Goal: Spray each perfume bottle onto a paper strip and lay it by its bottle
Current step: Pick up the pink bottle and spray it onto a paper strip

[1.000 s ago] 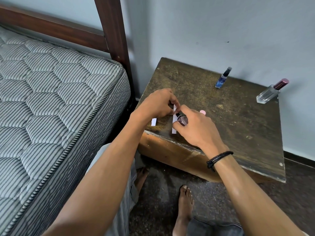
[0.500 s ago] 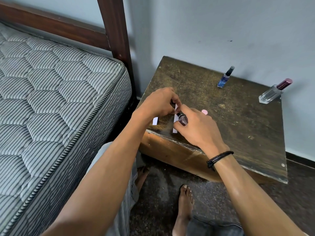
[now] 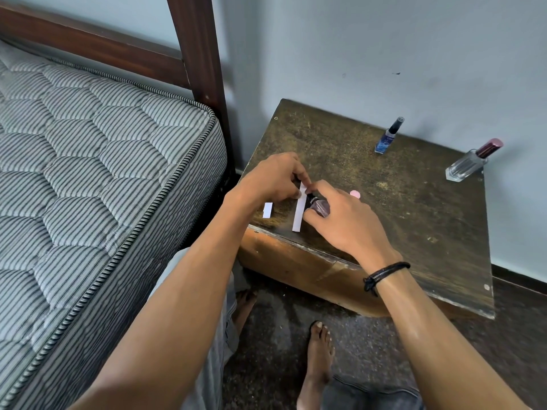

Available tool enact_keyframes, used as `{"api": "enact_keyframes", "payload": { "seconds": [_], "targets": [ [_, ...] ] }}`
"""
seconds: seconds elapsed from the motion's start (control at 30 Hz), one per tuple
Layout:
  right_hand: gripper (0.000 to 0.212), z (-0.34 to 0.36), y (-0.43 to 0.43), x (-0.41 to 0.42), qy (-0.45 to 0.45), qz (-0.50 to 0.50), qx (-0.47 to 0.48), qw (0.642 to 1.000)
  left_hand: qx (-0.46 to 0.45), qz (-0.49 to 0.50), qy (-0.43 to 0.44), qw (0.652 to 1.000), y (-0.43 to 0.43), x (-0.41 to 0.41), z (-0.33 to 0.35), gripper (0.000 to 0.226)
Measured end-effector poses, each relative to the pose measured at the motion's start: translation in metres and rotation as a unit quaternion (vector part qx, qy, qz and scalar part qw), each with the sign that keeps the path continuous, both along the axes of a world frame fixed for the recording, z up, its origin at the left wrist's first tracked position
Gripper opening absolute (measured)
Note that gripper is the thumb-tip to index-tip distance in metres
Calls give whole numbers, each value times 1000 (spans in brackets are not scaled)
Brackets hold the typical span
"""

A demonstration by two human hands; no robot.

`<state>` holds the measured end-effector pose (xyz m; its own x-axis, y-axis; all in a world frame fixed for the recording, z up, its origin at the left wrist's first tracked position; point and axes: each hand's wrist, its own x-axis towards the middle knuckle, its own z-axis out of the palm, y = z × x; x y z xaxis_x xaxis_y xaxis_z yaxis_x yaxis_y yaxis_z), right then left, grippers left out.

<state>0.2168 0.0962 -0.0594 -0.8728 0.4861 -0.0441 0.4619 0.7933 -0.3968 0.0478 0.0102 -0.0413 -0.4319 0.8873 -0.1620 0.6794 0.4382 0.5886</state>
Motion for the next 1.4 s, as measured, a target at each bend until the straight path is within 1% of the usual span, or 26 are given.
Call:
{"api": "enact_keyframes", "payload": {
  "seconds": [0.53, 0.73, 0.87, 1.13, 1.4],
  "targets": [
    [32, -2, 4, 0, -10, 26, -1, 1000, -13, -6, -6, 1000, -3, -2, 4, 26],
    [29, 0, 4, 0, -9, 51, 2, 999, -13, -11, -10, 1000, -3, -2, 6, 26],
    [31, 0, 0, 0, 0, 55, 27, 998, -7, -14, -4, 1000, -2, -3, 4, 27],
    [37, -2, -5, -1, 1, 42, 105, 994, 2, 6, -32, 999, -1, -6, -2, 29],
    [37, -2, -9, -4, 6, 44, 118, 992, -7, 12, -35, 999, 0, -9, -4, 28]
  ]
}}
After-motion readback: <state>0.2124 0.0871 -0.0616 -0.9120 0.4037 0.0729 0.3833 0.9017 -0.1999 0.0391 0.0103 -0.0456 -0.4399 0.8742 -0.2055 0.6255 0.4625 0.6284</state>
